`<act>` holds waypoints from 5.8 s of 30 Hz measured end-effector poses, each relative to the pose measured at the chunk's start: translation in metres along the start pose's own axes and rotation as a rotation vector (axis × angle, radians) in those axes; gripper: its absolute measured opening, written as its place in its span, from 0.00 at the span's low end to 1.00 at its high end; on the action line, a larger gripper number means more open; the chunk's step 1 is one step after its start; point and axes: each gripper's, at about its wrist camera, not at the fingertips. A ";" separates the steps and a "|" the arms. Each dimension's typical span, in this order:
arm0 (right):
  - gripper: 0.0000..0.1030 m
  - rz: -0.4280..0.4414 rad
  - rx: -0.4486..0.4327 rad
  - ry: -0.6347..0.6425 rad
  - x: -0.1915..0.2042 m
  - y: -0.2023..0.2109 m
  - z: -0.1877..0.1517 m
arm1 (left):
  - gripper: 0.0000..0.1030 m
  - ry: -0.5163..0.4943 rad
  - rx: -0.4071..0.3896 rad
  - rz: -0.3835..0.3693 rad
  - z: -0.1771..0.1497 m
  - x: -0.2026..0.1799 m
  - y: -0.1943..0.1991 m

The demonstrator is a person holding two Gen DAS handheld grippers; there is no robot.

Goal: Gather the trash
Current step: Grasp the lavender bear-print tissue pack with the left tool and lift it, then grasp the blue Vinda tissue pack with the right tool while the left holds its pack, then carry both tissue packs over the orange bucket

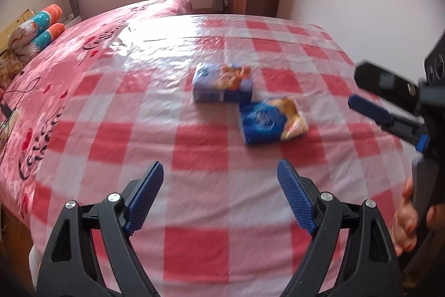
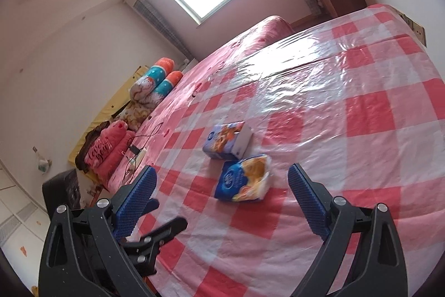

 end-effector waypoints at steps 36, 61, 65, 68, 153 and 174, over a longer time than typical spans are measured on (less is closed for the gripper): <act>0.92 -0.121 0.158 0.130 0.013 -0.047 -0.004 | 0.81 0.024 0.026 -0.066 0.086 -0.007 -0.111; 0.92 -0.334 0.332 0.362 0.039 -0.109 -0.004 | 0.70 0.105 -0.042 0.030 0.087 0.037 -0.095; 0.92 -0.371 0.362 0.404 0.044 -0.121 -0.003 | 0.70 0.114 -0.052 0.038 0.087 0.043 -0.091; 0.93 -0.393 0.381 0.430 0.045 -0.127 -0.003 | 0.70 0.115 -0.059 0.047 0.086 0.047 -0.089; 0.51 -0.366 0.238 0.503 0.087 -0.041 -0.032 | 0.70 0.147 -0.080 -0.023 0.001 0.056 0.012; 0.50 -0.372 0.222 0.509 0.098 -0.022 -0.034 | 0.70 0.129 -0.085 -0.061 -0.010 0.050 0.032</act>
Point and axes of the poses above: each gripper's, at about its wrist camera, not at the fingertips, and y roughly against the way its jaws point, x to its left, z to its top, and after that the axes turned 14 degrees about y, right-handed
